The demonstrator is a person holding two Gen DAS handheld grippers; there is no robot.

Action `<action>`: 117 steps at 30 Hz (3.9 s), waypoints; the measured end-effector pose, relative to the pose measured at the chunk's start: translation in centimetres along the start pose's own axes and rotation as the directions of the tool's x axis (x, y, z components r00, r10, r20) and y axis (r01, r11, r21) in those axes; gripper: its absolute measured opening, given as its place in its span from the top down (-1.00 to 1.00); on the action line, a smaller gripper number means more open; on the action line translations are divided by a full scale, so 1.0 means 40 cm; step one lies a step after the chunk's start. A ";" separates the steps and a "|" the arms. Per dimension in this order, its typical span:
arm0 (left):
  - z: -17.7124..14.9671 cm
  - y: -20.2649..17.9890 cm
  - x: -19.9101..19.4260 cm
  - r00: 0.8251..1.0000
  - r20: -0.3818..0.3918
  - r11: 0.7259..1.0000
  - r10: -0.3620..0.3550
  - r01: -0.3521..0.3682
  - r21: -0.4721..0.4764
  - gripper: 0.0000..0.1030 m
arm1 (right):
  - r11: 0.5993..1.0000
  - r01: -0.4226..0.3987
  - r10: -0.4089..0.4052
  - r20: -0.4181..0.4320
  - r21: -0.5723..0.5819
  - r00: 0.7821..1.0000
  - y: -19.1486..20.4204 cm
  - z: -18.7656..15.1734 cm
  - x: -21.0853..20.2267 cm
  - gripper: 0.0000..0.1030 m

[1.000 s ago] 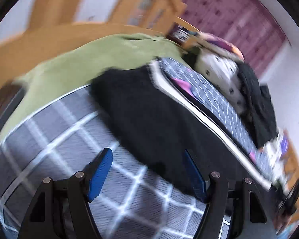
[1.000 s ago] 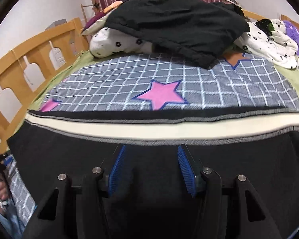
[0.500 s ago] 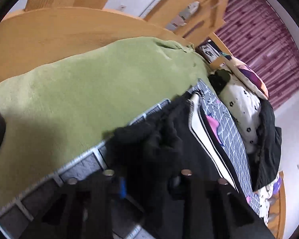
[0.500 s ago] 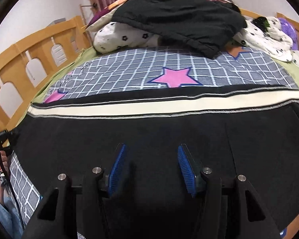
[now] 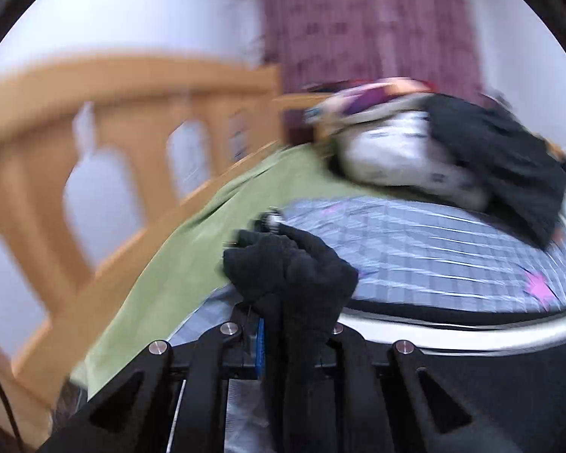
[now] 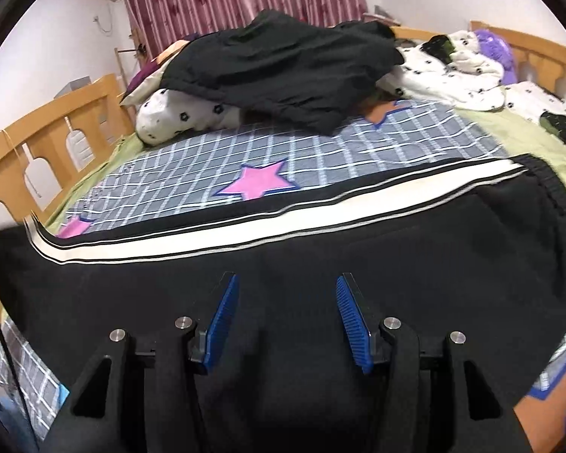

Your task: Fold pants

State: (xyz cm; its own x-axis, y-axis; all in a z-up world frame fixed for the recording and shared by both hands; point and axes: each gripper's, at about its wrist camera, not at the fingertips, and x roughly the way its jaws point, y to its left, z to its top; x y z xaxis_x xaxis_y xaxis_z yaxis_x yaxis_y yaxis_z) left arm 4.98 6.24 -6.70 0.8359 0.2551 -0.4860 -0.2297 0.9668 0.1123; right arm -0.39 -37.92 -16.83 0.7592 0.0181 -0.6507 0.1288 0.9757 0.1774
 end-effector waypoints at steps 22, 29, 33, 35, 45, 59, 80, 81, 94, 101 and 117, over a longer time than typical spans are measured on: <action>-0.306 -0.595 -0.181 0.803 -0.319 0.804 -0.503 0.570 0.168 0.67 | 0.989 0.025 -0.042 0.117 0.143 0.992 -0.199 0.011 -0.130 -0.03; -0.283 -0.354 -0.211 0.743 -0.275 0.774 -0.610 0.633 -0.007 -0.10 | 0.991 -0.122 0.119 0.043 0.060 0.992 -0.065 0.019 -0.085 -0.03; -0.289 -0.201 -0.214 0.814 -0.225 0.836 -0.536 0.548 -0.011 -0.16 | 0.958 -0.280 0.284 -0.051 0.069 0.958 0.035 0.001 -0.035 -0.03; -0.294 -0.143 -0.201 0.844 -0.223 0.867 -0.488 0.498 -0.010 -0.17 | 0.945 -0.321 0.327 -0.104 0.069 0.939 0.086 -0.012 -0.003 -0.03; -0.355 -0.042 -0.110 0.841 -0.334 0.893 -0.426 0.449 -0.010 -0.18 | 0.975 -0.220 0.223 -0.296 0.042 0.929 0.187 -0.116 0.097 0.34; -0.347 -0.030 -0.107 0.812 -0.306 0.858 -0.498 0.513 -0.035 -0.18 | 0.943 -0.312 0.329 -0.206 0.112 0.921 0.147 -0.110 0.027 0.55; -0.313 -0.167 -0.026 0.832 -0.399 0.898 -0.386 0.439 0.045 -0.25 | 0.967 -0.245 0.219 -0.245 -0.078 0.944 0.154 -0.128 -0.008 0.31; -0.303 -0.161 -0.023 0.823 -0.407 0.895 -0.397 0.445 0.026 -0.25 | 0.969 -0.238 0.217 -0.238 -0.065 0.947 0.142 -0.118 -0.022 0.30; -0.173 -0.177 0.052 0.789 -0.382 0.873 -0.482 0.469 -0.134 -0.25 | 0.983 0.174 -0.174 0.006 0.053 0.985 -0.293 0.000 -0.236 -0.33; -0.169 -0.172 0.140 0.751 -0.396 0.848 -0.529 0.456 -0.270 -0.24 | 0.936 0.126 -0.119 -0.041 0.328 0.992 -0.565 -0.003 -0.172 -0.33; -0.179 -0.217 0.348 0.607 -0.491 0.776 -0.625 0.552 -0.305 -0.19 | 0.883 0.020 0.001 -0.044 0.468 0.999 -0.697 0.018 0.052 -0.36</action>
State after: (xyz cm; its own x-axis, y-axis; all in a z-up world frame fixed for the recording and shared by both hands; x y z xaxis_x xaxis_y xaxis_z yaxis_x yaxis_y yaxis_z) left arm 15.05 1.29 -20.62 0.4064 -0.4577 -0.7908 0.1307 0.8857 -0.4454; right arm -1.94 -65.22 -22.60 0.7307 0.0282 -0.6821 0.4278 0.7598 0.4896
